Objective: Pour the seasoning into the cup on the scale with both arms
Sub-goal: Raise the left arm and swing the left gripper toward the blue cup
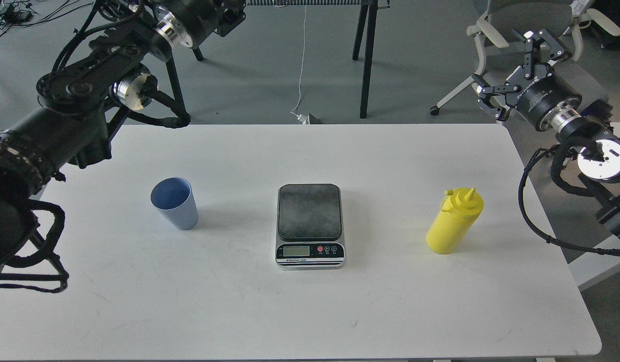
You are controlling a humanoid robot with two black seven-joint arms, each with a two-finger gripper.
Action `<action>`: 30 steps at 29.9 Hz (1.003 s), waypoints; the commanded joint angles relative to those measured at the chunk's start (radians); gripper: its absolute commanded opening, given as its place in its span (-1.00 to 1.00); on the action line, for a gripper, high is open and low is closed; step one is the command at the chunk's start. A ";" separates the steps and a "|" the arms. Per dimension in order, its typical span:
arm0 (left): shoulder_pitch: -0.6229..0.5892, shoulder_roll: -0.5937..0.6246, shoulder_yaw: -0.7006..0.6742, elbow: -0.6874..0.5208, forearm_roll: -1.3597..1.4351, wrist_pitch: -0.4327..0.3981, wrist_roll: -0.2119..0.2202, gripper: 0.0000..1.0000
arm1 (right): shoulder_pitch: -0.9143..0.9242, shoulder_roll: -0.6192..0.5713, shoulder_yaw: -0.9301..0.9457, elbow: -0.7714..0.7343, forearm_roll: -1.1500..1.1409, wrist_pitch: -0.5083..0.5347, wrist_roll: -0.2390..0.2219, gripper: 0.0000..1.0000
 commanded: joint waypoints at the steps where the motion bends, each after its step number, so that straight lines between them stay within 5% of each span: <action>1: 0.002 -0.006 -0.005 0.001 -0.001 -0.003 0.000 1.00 | -0.005 0.000 0.000 0.000 0.000 0.000 0.000 0.98; 19: -0.006 0.052 -0.027 0.014 -0.067 -0.021 0.000 1.00 | -0.003 0.014 0.000 -0.002 0.000 0.000 0.000 0.98; 23: -0.008 0.057 -0.027 0.012 0.003 -0.118 0.000 1.00 | -0.003 0.014 0.001 0.000 0.000 0.000 0.000 0.98; 30: -0.009 0.057 0.011 0.020 0.056 -0.119 0.000 1.00 | -0.005 0.015 0.001 0.000 0.000 0.000 0.000 0.98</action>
